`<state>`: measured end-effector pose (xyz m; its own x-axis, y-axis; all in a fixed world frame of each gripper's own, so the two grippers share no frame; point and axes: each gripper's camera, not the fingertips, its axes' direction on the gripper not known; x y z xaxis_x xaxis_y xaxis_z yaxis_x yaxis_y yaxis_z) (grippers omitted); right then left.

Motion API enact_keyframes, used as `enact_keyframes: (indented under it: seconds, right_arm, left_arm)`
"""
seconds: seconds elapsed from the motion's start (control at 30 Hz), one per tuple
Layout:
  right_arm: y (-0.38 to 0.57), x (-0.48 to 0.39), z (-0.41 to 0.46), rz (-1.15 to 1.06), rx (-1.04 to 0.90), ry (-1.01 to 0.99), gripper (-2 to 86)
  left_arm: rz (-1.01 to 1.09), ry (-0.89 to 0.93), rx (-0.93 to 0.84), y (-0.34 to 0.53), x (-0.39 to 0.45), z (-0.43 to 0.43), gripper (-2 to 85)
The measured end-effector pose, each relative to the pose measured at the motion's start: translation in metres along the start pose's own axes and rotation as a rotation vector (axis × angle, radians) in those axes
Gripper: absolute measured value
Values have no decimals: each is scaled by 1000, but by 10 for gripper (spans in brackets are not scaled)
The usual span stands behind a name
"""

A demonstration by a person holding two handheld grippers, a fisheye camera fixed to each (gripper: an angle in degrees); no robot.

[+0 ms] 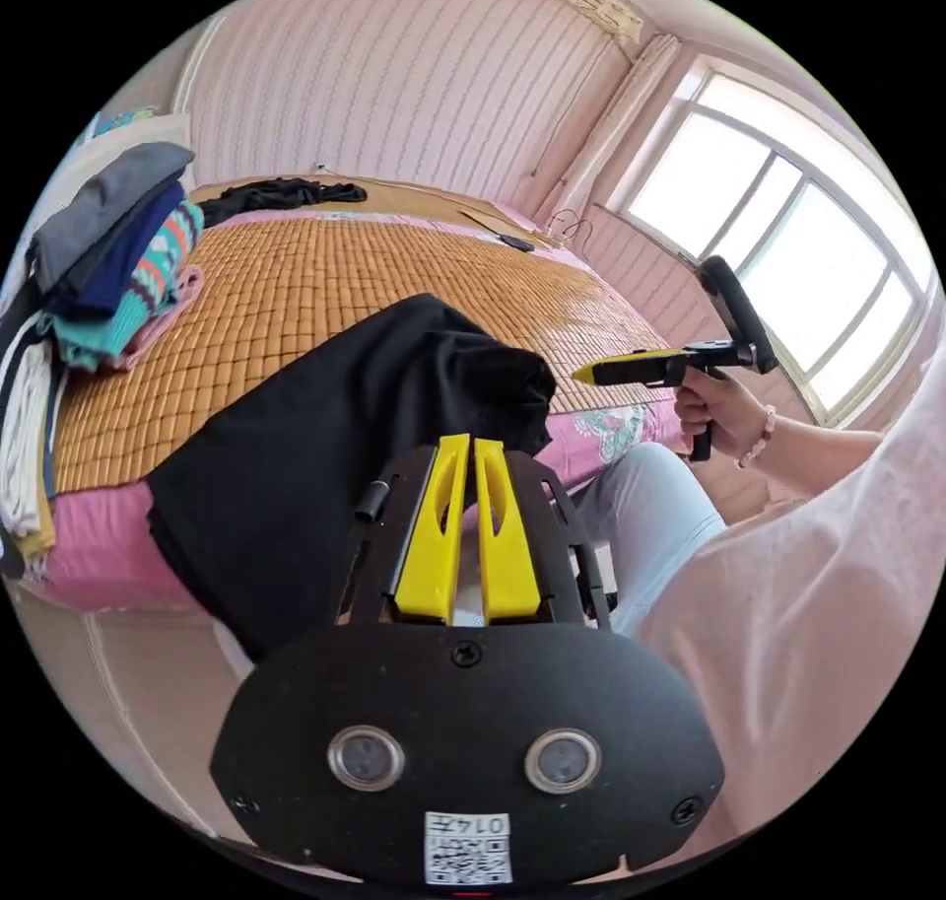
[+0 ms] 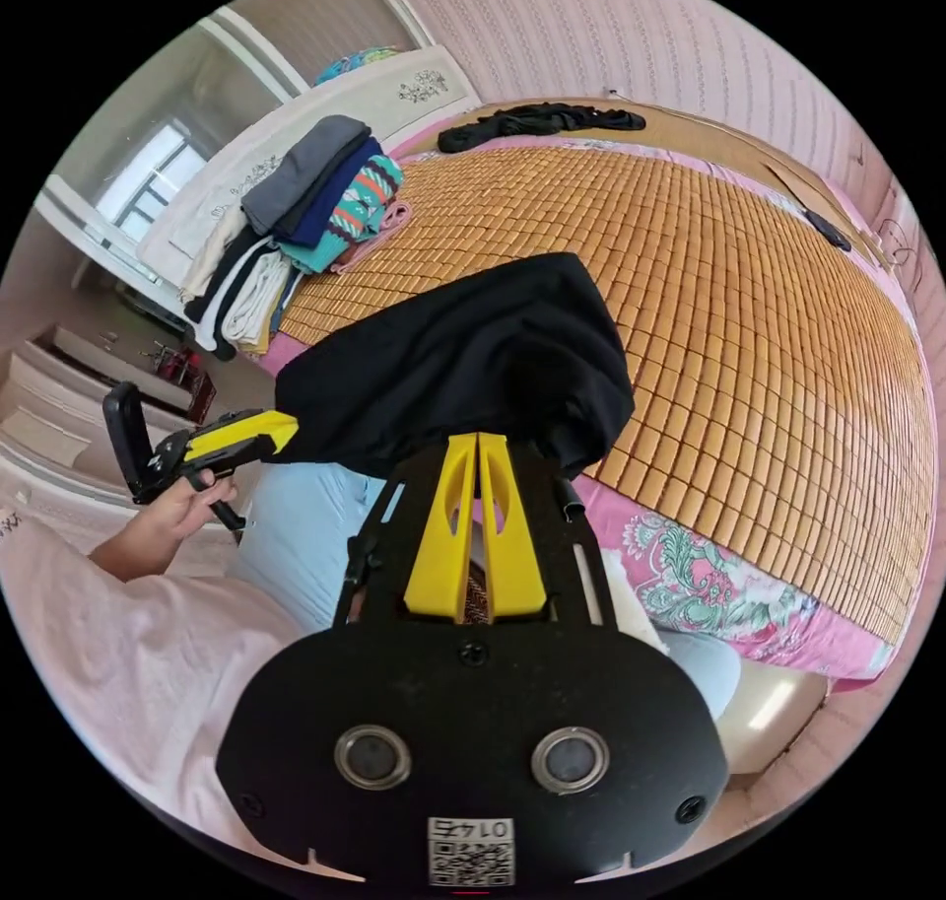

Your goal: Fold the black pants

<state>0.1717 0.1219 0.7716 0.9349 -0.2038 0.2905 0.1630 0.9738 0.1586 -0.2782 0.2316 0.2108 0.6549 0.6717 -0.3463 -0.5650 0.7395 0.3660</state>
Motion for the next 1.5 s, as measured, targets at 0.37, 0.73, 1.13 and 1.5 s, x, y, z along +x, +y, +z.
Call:
enact_keyframes:
  seconds: [0.37, 0.73, 1.13, 1.5]
  right_arm:
    - [-43, -181, 98, -795, -253, -132, 179]
    - [-33, -160, 122, -624, -410, -97, 37]
    - [-31, -38, -13, -304, -135, -318, 10]
    - [22, 76, -130, 43, 78, -287, 9]
  left_arm:
    - [-457, -224, -85, 70, -142, -12, 96]
    - [-312, -31, -34, 43, -137, 8, -8]
    - [-418, -282, -77, 38, -189, 4, 79]
    - [-407, -91, -40, 8, -196, 24, 86]
